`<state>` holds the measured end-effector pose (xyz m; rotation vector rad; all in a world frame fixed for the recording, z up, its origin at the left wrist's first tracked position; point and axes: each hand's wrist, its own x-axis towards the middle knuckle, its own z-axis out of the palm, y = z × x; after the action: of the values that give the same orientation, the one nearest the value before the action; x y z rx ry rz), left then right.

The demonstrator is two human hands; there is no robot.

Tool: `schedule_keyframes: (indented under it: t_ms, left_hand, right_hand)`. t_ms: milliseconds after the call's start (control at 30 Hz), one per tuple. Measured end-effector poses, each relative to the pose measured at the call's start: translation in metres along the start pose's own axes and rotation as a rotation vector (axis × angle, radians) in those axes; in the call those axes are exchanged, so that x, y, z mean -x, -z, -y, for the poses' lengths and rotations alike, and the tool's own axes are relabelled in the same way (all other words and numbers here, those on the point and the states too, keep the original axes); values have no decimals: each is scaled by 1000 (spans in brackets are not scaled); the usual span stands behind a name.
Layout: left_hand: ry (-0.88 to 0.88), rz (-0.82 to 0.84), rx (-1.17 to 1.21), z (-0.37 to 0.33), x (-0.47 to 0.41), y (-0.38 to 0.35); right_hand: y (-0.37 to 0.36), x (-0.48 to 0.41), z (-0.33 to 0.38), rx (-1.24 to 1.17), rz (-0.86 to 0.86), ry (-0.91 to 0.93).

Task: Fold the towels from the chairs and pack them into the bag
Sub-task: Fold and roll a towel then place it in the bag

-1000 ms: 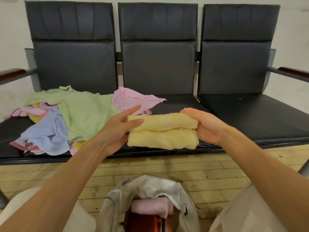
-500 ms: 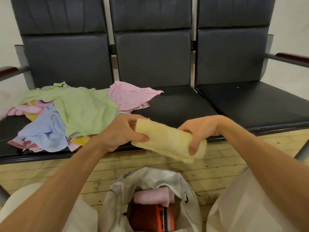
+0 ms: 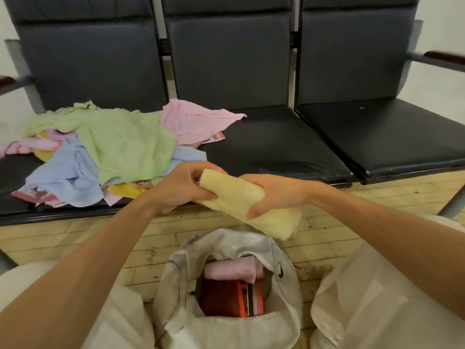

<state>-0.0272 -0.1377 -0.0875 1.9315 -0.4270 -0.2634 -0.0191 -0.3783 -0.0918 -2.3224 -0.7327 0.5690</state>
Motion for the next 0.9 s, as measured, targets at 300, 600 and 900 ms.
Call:
schedule_keyframes:
  t_ms: [300,600,900]
  left_hand:
    - [297,36,-45,96,-19,-50]
    - [558,213,-262,242,-15,-103]
    - [620,441,-724,292,6,-134]
  right_hand:
    - [-60,-31,-75,82,71,-164]
    - [-176,-79,-178,399,416,-362]
    - [-242,-95,-191,294,222,-198]
